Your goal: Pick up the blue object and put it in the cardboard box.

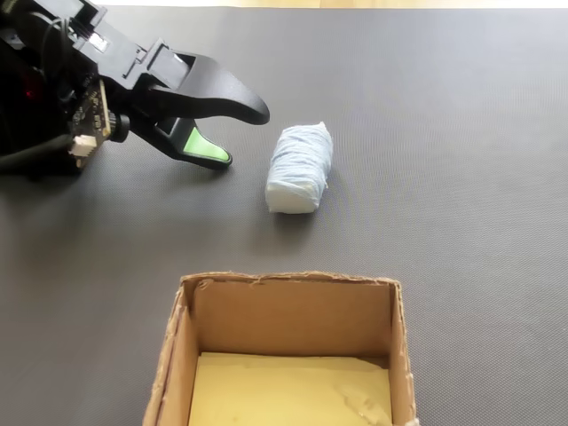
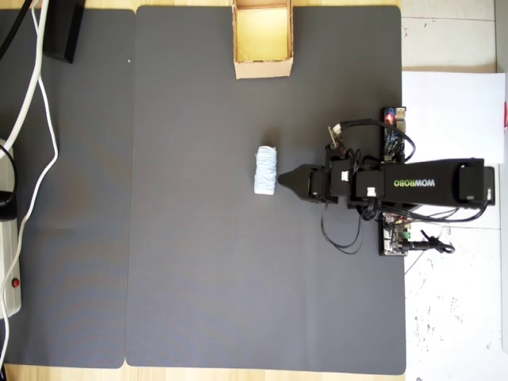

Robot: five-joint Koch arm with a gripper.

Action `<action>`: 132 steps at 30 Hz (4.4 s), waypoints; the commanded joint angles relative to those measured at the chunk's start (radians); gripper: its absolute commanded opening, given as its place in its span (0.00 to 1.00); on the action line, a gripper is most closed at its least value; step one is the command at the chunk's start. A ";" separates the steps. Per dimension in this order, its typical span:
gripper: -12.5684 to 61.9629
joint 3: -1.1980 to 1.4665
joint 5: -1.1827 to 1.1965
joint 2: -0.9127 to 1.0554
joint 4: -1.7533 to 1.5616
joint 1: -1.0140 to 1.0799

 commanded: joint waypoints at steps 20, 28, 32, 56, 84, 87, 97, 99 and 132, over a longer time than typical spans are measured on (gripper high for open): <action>0.63 0.025 0.043 0.092 -0.341 0.080; 0.62 -0.183 0.078 0.025 0.012 0.161; 0.61 -0.308 0.123 -0.060 0.132 0.173; 0.61 -0.854 0.390 -0.621 0.601 0.098; 0.29 -0.495 0.301 -0.373 -0.153 0.215; 0.29 -0.411 0.267 -0.293 -0.236 0.235; 0.29 -0.298 0.158 -0.051 -0.319 0.321; 0.29 -0.324 0.126 -0.044 -0.325 0.356; 0.60 -1.204 -0.014 -0.646 0.183 0.813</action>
